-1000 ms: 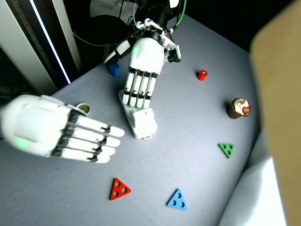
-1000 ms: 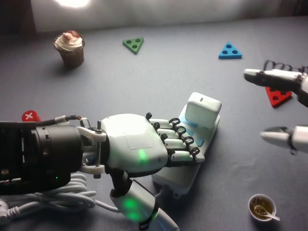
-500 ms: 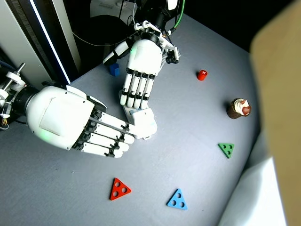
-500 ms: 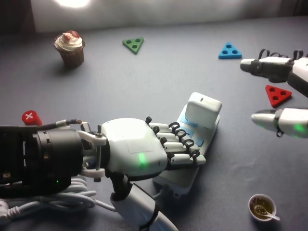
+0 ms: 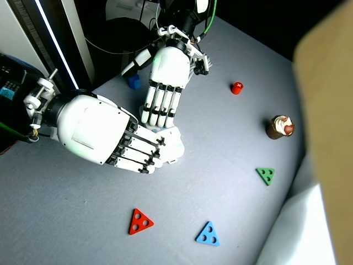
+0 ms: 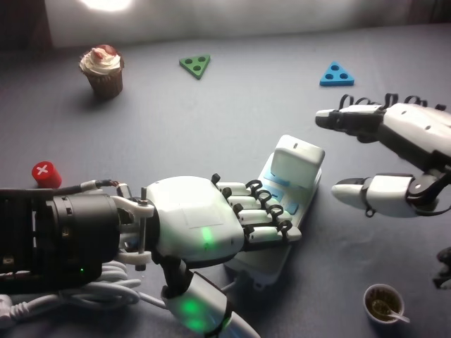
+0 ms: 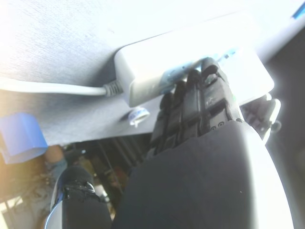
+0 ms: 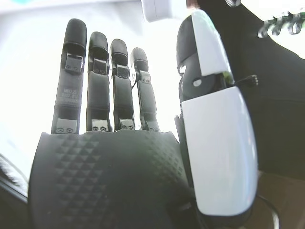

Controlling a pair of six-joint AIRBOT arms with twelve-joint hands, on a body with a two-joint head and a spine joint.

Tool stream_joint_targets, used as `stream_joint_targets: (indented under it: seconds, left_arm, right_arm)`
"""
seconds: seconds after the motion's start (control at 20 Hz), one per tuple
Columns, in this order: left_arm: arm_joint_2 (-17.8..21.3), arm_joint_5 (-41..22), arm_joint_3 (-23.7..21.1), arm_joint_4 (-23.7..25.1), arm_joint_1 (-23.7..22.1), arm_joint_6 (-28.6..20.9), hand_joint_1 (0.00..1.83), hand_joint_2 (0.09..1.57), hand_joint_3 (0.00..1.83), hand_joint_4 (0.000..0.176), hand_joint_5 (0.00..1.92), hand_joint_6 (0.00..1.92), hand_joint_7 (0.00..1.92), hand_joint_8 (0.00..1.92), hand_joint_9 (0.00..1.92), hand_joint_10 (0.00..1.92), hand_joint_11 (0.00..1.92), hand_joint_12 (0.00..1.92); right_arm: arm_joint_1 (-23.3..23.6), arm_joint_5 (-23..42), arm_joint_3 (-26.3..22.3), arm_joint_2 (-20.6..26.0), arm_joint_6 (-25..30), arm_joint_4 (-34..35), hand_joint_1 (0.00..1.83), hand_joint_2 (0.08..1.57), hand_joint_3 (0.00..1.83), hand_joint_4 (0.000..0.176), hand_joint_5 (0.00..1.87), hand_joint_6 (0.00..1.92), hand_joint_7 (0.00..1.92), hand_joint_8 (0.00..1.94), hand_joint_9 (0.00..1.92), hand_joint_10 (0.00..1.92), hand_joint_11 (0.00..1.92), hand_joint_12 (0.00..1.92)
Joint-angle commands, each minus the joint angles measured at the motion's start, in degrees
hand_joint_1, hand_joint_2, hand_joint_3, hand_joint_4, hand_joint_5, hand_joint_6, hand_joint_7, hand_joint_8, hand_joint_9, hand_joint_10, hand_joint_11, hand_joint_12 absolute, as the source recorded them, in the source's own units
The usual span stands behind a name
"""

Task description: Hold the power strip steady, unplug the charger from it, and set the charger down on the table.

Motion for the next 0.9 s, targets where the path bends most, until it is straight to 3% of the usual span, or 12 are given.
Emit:
stream_joint_targets:
  seconds: [0.0,0.15,0.85]
  left_arm:
    - [-0.1,-3.2,-0.1,-0.4,0.0,-0.1,0.0,0.92,0.0,0.0,0.07,0.0,0.07,0.0,0.06,0.0,0.04,0.09]
    - [0.0,-3.6,-0.1,-0.1,0.1,-0.1,0.0,0.92,0.0,0.0,0.06,0.0,0.07,0.01,0.07,0.01,0.04,0.09]
    - [-0.1,-3.6,0.1,0.0,-0.3,-0.1,0.0,0.91,0.0,0.0,0.06,0.0,0.07,0.0,0.07,0.0,0.05,0.08]
  right_arm:
    - [0.9,5.4,0.3,0.2,0.2,-1.7,1.07,1.12,0.0,0.0,0.35,0.0,0.41,0.0,0.45,0.0,0.38,0.36]
    - [1.4,5.4,0.6,-1.1,-2.2,1.9,1.08,1.11,0.0,0.0,0.35,0.0,0.4,0.0,0.43,0.0,0.36,0.37]
    - [2.5,6.2,4.8,-7.1,-2.3,8.3,1.13,1.1,0.0,0.0,0.43,0.01,0.44,0.01,0.47,0.01,0.39,0.41]
